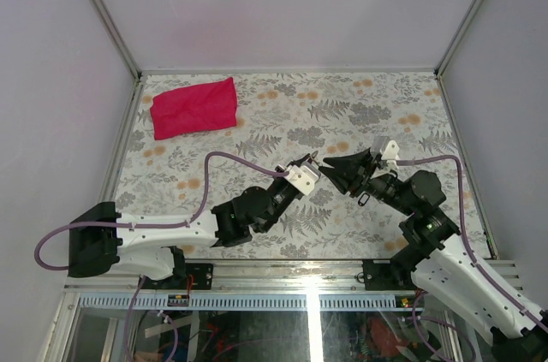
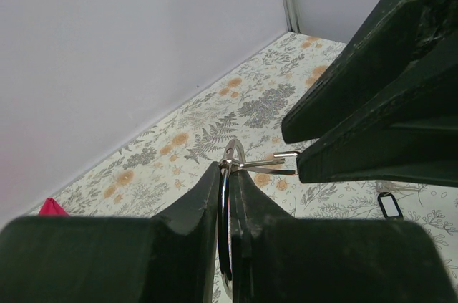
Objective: Put the keys on the keyring
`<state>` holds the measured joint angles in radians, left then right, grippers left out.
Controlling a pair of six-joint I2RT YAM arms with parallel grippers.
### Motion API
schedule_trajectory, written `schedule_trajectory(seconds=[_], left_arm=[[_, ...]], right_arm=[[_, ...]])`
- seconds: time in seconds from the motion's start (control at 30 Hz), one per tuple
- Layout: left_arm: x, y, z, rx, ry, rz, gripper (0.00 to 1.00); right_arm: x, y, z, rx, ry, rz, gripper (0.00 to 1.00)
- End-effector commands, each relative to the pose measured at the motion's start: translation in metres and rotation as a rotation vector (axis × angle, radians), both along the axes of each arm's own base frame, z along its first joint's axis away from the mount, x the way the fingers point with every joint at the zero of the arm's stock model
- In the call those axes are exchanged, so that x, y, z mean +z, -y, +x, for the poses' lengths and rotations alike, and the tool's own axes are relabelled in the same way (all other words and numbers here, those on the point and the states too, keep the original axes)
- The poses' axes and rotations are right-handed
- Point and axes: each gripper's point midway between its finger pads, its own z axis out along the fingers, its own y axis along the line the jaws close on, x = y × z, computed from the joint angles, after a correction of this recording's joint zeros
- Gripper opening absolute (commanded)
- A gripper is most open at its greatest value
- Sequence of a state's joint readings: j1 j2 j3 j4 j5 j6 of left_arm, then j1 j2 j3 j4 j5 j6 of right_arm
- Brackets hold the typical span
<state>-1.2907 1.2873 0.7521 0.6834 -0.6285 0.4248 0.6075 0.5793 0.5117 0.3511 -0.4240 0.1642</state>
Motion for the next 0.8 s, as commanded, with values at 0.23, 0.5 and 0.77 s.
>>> schedule_trajectory(seconds=[0.23,0.5,0.77], left_arm=[[0.036,-0.002,-0.001,0.004,0.032,-0.101,0.00],[0.039,-0.004,-0.003,-0.004,0.027,-0.111,0.00],[0.042,-0.009,-0.011,-0.051,0.056,-0.113,0.13]], right_arm=[[0.021,-0.005,0.000,0.026,0.077,0.030,0.29],[0.021,-0.008,0.003,0.035,0.046,0.012,0.02],[0.037,-0.008,0.000,0.044,-0.012,-0.037,0.00]])
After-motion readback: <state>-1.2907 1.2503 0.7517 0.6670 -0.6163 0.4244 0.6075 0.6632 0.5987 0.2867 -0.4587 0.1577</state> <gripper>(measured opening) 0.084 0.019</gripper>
